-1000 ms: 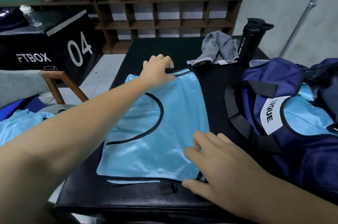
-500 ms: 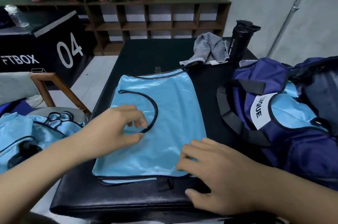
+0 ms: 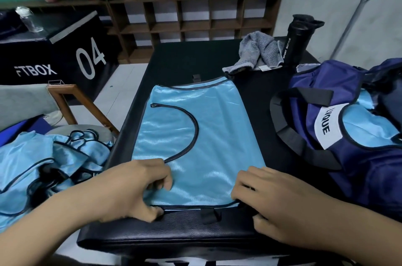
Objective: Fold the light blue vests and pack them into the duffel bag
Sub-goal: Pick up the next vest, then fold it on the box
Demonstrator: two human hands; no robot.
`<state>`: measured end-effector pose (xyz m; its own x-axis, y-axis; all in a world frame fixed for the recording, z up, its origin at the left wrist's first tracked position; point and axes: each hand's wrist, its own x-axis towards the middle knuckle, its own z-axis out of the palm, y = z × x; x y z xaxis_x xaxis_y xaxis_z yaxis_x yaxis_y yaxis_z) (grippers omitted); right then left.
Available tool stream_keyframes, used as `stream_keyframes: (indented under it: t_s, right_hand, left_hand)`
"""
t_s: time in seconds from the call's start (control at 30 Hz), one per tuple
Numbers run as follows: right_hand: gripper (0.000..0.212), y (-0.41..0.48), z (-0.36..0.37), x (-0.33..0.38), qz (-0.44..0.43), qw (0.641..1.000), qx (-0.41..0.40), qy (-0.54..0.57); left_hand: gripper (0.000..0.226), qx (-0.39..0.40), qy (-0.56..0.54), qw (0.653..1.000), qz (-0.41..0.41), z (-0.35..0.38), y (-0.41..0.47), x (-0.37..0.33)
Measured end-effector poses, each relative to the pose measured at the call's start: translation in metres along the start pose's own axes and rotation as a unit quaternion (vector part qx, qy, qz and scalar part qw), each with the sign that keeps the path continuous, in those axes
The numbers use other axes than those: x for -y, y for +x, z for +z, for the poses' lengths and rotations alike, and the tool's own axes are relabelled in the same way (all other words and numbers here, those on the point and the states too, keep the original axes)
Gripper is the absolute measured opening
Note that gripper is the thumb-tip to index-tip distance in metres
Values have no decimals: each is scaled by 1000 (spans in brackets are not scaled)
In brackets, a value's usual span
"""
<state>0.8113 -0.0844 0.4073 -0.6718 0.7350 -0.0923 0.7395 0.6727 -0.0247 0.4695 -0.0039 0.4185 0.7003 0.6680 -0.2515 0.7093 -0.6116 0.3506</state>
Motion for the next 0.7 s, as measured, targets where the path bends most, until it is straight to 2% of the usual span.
stream_keyframes:
  t_s: [0.13, 0.33, 0.47, 0.6, 0.7]
  right_hand:
    - [26, 4, 10, -3, 15, 998, -52, -19]
    - [27, 9, 17, -10, 47, 996, -76, -11]
    - [15, 11, 6, -17, 84, 991, -86, 53]
    - [9, 14, -13, -21, 124, 975, -91, 160]
    - [11, 12, -28, -19, 145, 948, -55, 277]
  left_hand:
    - [41, 6, 56, 998, -12, 4, -3, -9]
    - [19, -36, 144, 989, 22, 6, -1, -10]
    - [13, -44, 59, 997, 12, -6, -3, -9]
    - [9, -85, -22, 996, -3, -16, -7, -7]
    - [16, -39, -103, 994, -10, -23, -10, -8]
